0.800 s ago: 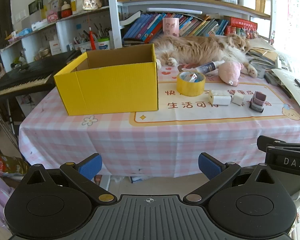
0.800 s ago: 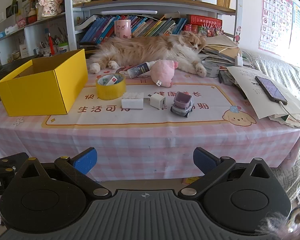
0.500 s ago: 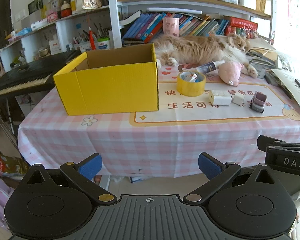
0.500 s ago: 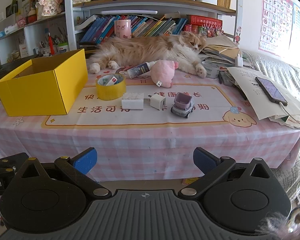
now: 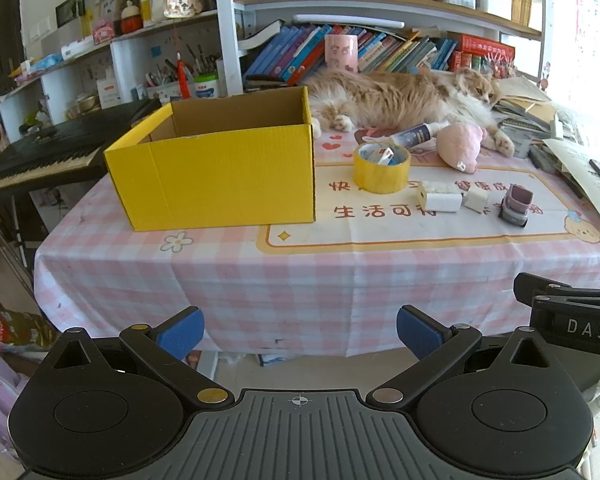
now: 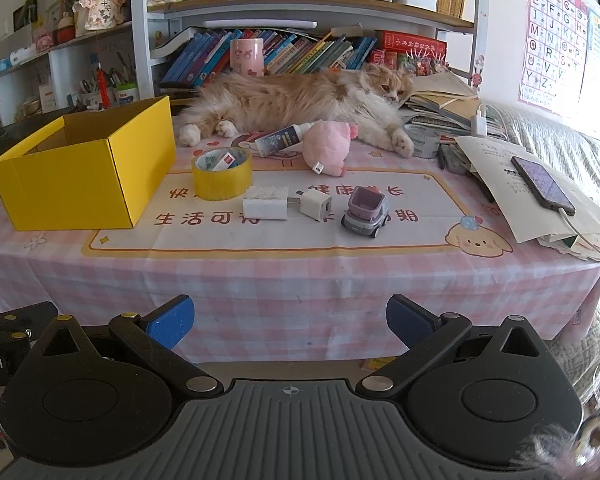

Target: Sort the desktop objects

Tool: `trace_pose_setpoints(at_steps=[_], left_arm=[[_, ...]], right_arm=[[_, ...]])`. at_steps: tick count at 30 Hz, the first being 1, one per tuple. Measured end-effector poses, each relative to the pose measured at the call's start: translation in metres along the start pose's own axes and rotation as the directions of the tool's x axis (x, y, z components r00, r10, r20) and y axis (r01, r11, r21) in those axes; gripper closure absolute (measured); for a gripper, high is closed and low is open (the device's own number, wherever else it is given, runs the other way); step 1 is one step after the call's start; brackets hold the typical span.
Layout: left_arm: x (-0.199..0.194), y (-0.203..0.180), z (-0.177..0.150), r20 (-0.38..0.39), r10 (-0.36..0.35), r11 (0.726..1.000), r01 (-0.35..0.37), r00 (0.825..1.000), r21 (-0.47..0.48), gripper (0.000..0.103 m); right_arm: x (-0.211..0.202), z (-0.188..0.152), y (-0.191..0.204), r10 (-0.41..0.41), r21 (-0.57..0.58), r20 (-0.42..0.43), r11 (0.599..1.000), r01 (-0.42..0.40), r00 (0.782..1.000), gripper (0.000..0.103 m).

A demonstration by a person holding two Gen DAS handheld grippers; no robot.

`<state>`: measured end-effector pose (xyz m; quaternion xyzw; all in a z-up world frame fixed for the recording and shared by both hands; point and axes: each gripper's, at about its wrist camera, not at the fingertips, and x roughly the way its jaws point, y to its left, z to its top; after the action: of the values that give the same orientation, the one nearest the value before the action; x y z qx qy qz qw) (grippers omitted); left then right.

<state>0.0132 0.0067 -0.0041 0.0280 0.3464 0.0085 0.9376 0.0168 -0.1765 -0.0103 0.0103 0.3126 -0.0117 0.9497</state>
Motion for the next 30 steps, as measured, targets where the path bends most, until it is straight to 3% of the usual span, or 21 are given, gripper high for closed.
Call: trace_pose_setpoints(at_steps=[30], left_arm=[[0.014,0.001,0.004,-0.028,-0.034,0.999,0.034,0.999,0.004,0.0]], right_arm=[[0.01,0.003,-0.003,-0.008,-0.001,-0.022,1.0,0.008,1.0,0.0]])
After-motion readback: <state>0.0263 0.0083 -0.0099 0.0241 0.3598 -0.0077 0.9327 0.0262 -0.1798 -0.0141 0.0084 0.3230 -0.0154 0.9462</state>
